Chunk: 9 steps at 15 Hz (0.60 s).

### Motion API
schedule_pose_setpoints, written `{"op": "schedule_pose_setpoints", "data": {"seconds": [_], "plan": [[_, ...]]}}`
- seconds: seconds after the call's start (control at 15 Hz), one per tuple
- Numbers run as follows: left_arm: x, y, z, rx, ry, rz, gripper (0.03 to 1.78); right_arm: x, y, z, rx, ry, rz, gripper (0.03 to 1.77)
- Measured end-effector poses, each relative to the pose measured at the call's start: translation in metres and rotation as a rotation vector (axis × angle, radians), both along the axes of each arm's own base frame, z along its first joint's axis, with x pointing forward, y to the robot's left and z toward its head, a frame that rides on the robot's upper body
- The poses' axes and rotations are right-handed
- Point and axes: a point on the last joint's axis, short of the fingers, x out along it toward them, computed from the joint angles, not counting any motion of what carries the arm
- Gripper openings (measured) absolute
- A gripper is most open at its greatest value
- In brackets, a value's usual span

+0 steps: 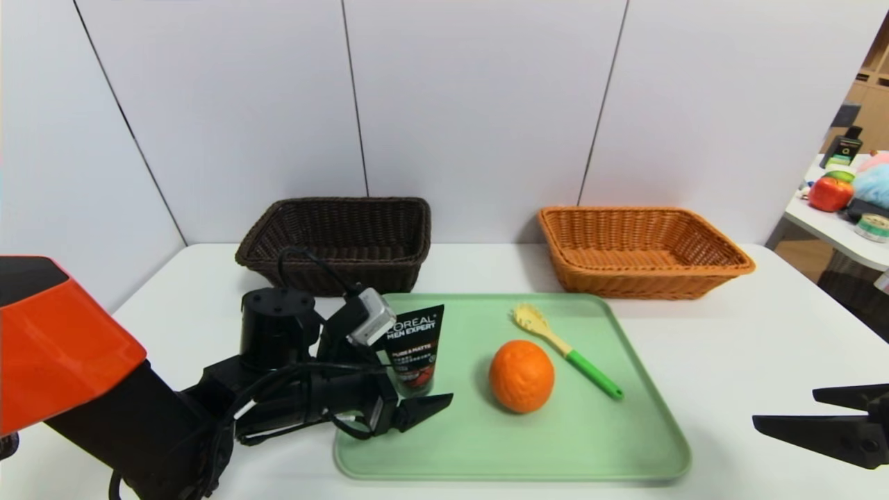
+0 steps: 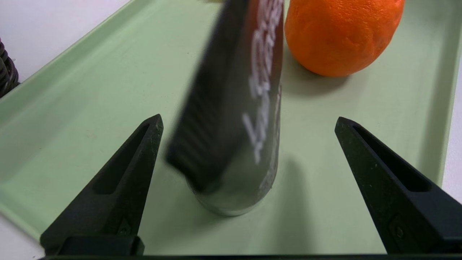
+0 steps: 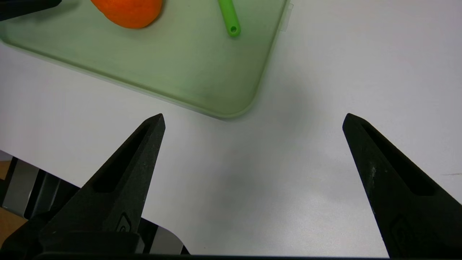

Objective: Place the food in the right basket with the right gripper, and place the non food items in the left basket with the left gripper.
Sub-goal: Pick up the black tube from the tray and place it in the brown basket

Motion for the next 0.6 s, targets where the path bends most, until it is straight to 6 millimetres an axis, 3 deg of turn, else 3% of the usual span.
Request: {"op": "schedule_pose_setpoints", "data": {"seconds": [0.6], "plan": [[0.0046,-0.0027,0.0092,-0.070,-0.013,0.017,1.69,-0.0030,-0.0003,-0.0002,0.001,-0.005,0.000,1.70]]}}
